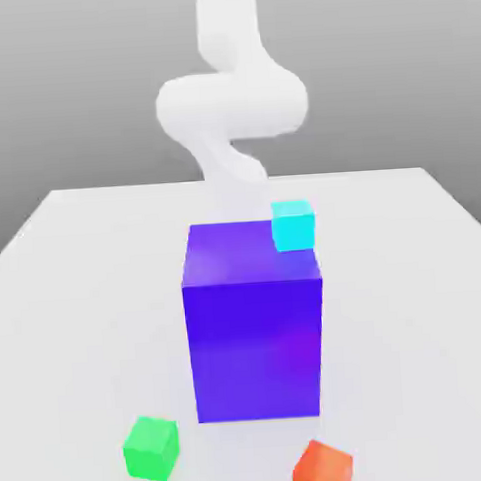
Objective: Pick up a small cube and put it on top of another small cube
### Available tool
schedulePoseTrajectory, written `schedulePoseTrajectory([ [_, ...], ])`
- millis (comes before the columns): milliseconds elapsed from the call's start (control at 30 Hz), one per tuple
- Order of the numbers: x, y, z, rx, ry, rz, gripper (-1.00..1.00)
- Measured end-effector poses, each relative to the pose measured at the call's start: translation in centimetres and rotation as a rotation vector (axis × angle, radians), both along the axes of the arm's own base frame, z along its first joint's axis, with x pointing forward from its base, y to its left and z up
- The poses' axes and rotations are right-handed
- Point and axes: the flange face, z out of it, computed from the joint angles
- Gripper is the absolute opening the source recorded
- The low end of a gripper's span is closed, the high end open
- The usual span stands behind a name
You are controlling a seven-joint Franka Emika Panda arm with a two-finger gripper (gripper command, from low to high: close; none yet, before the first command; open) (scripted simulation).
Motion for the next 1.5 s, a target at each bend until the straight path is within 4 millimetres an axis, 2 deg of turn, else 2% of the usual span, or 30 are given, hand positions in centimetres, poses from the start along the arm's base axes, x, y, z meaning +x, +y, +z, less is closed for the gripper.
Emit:
schedulePoseTrajectory([
  [133,4.9,2.9,-3.8,-0.023,0.088,0.097,0.0],
  [300,9.9,7.1,-9.3,-0.058,0.192,0.213,0.0],
  [467,13.7,12.0,-15.8,-0.1,0.293,0.33,0.0],
  [600,15.6,16.7,-21.6,-0.14,0.372,0.432,0.0],
  [667,16.2,19.1,-24.7,-0.162,0.41,0.485,0.0],
  [833,17.0,23.7,-32.9,-0.218,0.507,0.588,0.0],
  [1067,15.4,30.1,-45.3,-0.311,0.638,0.748,0.0],
  [1133,14.5,31.5,-48.9,-0.337,0.67,0.788,0.0],
  [1233,14.2,32.1,-54.0,-0.347,0.682,0.803,0.0],
  [1267,14.1,32.1,-55.4,-0.348,0.683,0.805,-1.0],
  [1433,14.1,32.1,-55.4,-0.346,0.684,0.805,-1.0],
  [1467,14.1,32.1,-56.2,-0.347,0.684,0.806,-1.0],
  [1500,14.1,32.1,-55.7,-0.347,0.684,0.806,-1.0],
])
